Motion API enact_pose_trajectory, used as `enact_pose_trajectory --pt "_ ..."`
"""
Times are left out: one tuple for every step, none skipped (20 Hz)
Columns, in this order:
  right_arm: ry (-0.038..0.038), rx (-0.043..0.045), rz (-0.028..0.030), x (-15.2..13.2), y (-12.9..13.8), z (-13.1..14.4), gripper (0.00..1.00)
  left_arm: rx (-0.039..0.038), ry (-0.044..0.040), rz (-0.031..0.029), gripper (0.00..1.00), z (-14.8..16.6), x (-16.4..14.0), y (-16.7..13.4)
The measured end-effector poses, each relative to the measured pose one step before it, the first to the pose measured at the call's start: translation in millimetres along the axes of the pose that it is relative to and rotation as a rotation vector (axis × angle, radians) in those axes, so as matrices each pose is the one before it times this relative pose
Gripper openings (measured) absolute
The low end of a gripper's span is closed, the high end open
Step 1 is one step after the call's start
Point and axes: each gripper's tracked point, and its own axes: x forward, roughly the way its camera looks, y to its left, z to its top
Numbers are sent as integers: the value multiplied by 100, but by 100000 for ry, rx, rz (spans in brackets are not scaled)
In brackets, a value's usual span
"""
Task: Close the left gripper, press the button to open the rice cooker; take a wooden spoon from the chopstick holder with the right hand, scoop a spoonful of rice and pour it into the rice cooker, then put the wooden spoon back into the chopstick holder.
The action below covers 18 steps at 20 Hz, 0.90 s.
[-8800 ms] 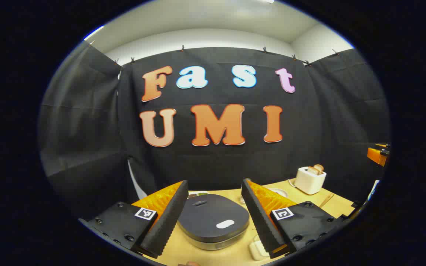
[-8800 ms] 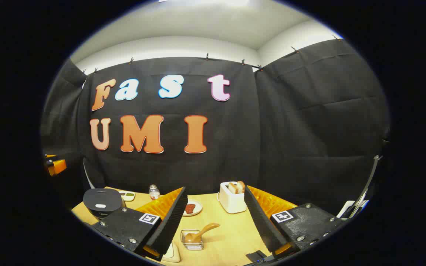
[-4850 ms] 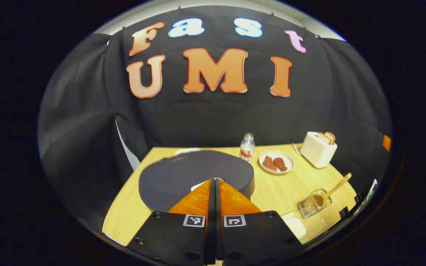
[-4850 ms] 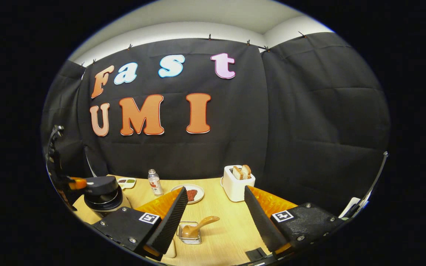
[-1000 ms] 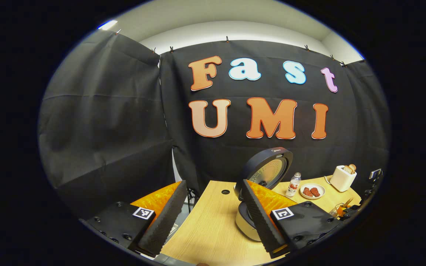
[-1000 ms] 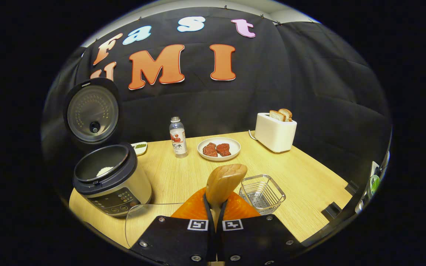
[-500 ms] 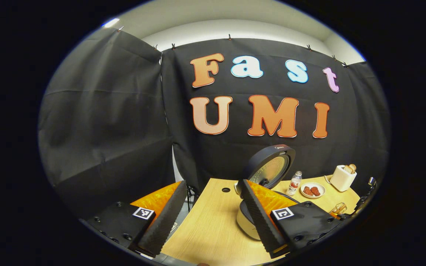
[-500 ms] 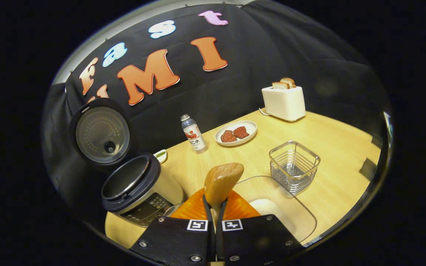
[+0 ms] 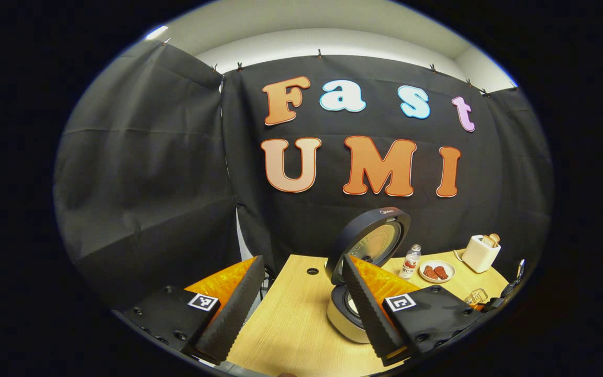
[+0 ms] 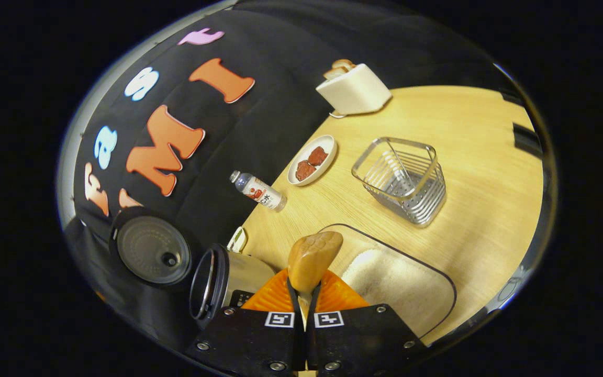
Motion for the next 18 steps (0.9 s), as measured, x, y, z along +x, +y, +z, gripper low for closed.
enact_pose_trajectory --pt "1318 5299 85 -95 -366 -17 0 -138 -28 -112 100 -31 44 -75" --pt "253 3519 -294 -228 -248 185 0 52 -122 -106 100 -9 121 -65" --pt "-334 1387 -572 -297 -349 375 0 177 -110 1 100 91 30 -34" --pt "-345 -413 -518 -207 -275 344 0 78 -119 -6 100 130 83 -20" --pt "-578 -379 -451 -322 -262 336 0 -14 -194 -117 100 -1 44 -122" --pt "-390 666 -122 -398 -123 401 0 -3 -215 0 100 106 25 -48" --pt "-398 1458 488 -490 38 474 0 35 -274 29 100 82 89 -52" --pt "-262 1954 547 -425 53 524 0 117 -242 80 100 165 -1 -24" --pt "-189 1838 201 -381 132 288 0 -88 -165 -35 100 -38 51 -127" --pt "21 1488 -58 -216 54 296 0 -192 -200 -144 100 146 34 -65" --pt "498 1875 -180 -261 137 171 0 -219 -176 -99 100 64 47 -92" --pt "574 1854 375 -385 434 140 0 -164 -254 3 100 44 102 -73" --pt "156 1987 939 -478 640 318 0 -36 -175 -13 100 83 141 -67" --pt "68 1855 1106 -348 614 268 0 223 102 -377 100 57 78 -108" --pt "657 1436 1255 -398 610 70 0 537 40 -193 100 -72 0 -150" --pt "1386 1321 945 -340 642 -21 0 600 -55 -92 100 89 74 -62" --pt "437 641 670 -443 642 154 0 354 -76 -39 100 -8 20 -85" --pt "-4 -75 539 -238 588 146 0 37 -234 -145 100 84 90 -161"
